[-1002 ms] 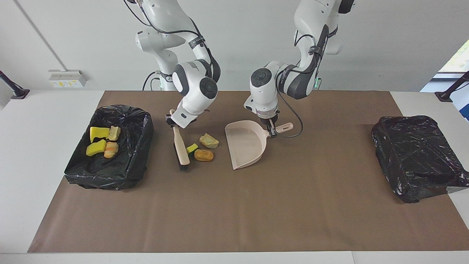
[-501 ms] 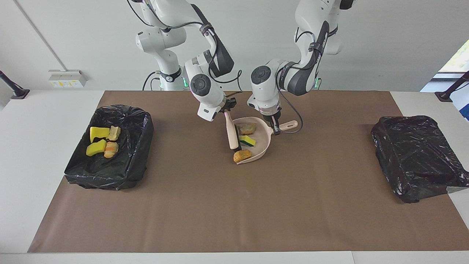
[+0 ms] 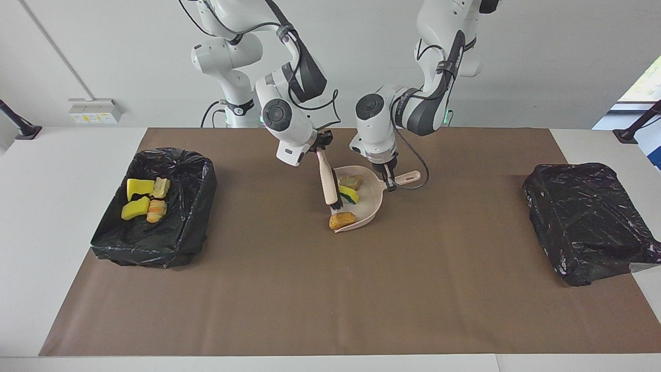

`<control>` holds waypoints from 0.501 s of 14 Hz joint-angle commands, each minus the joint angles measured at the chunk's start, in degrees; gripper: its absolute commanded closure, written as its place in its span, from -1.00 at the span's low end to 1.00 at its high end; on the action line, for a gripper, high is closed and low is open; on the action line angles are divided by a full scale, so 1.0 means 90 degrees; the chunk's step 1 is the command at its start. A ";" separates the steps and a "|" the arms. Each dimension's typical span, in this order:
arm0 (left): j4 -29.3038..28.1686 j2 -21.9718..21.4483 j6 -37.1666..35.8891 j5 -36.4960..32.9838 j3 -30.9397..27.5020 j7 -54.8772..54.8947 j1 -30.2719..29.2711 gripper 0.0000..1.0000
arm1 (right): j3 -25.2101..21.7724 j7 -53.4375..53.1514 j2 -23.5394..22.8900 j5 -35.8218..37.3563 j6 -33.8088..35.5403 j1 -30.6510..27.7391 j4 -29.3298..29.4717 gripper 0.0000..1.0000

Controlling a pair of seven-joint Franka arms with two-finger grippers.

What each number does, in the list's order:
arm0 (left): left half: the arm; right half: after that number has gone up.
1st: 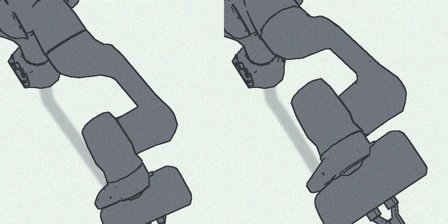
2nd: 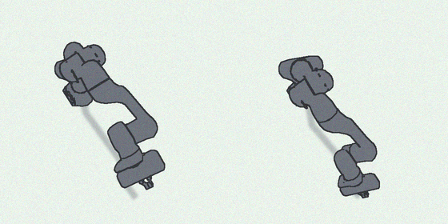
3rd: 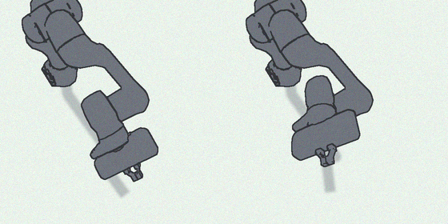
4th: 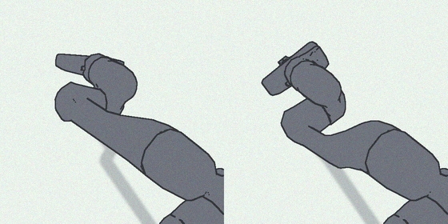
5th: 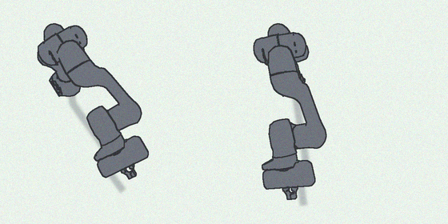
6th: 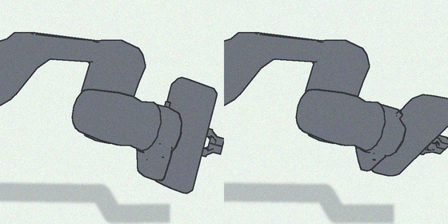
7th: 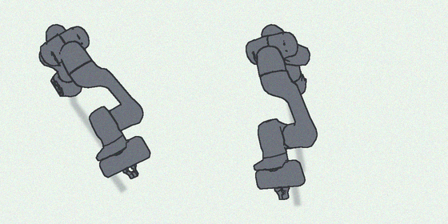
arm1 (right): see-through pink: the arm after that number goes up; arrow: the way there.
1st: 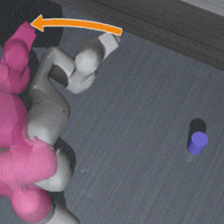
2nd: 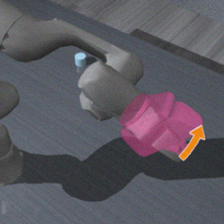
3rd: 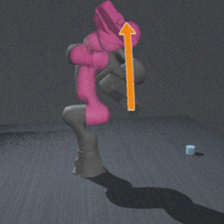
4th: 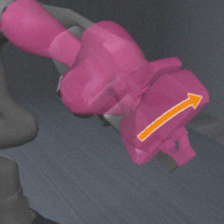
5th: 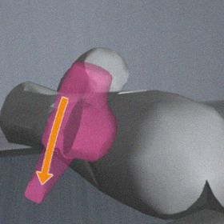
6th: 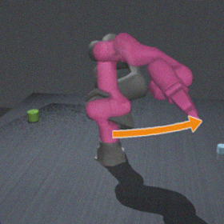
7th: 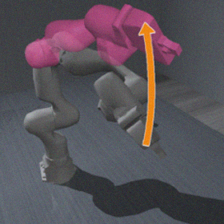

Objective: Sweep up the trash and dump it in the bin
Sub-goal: 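Sweep the sponge pieces and debris into the dustpan with the right gripper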

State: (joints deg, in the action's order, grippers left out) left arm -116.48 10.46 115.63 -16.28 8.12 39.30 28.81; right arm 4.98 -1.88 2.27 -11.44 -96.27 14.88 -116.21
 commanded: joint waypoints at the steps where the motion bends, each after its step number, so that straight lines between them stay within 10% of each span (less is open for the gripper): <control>1: -0.0232 -0.0166 0.0208 -0.0095 0.0005 0.0047 -0.0066 1.00 | 0.0130 0.0170 -0.0445 0.1130 -0.0532 0.0278 0.0089 1.00; 7: -0.0300 -0.0176 0.0208 -0.0095 0.0005 0.0174 -0.0135 1.00 | 0.0130 0.0413 -0.1706 0.0522 -0.1352 0.0328 0.0647 1.00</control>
State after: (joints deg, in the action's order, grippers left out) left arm -116.81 10.46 115.93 -16.28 8.06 39.70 28.36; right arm 5.88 -1.29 -9.77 -2.12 -107.30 18.04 -112.86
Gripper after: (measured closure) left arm 0.670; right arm 0.731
